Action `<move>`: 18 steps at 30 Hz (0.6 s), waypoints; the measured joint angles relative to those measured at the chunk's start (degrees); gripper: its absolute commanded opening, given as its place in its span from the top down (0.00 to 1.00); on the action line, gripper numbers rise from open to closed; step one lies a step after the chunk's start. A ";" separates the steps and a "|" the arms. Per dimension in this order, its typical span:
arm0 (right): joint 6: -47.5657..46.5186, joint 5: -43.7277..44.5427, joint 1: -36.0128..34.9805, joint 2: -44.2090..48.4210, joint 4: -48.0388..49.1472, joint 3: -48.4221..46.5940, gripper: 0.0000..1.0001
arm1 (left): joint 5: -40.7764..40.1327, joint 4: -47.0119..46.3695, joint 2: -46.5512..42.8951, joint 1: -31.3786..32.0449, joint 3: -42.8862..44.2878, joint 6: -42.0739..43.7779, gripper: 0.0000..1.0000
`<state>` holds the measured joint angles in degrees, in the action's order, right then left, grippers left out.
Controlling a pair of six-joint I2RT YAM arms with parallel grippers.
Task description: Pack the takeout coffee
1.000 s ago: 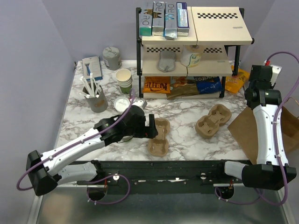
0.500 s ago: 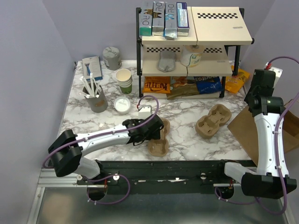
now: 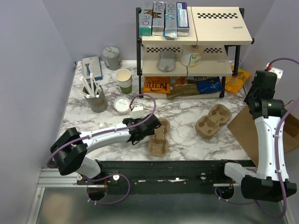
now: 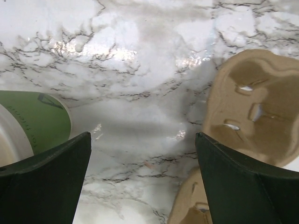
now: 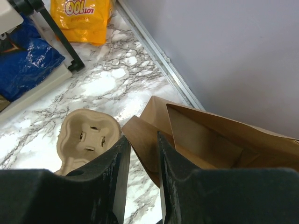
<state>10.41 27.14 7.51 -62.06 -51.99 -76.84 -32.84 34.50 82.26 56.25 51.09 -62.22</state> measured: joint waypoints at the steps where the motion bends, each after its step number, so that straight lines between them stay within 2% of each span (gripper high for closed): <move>1: 0.02 -0.02 0.00 0.07 0.02 0.00 0.64 | -0.13 0.04 0.00 -0.04 -0.39 -0.02 0.01; 11: 0.02 -0.04 0.00 0.72 0.00 0.09 0.64 | -2.08 0.94 -0.22 -5.01 -5.68 -0.20 0.01; 18: 0.02 -0.07 0.00 1.44 0.02 0.09 0.64 | -1.92 -0.26 -3.72 -8.20 -9.90 1.68 0.01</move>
<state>10.44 27.07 7.51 -60.62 -51.96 -76.75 -34.76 34.24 78.54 48.05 41.19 -60.53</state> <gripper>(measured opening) 0.362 0.988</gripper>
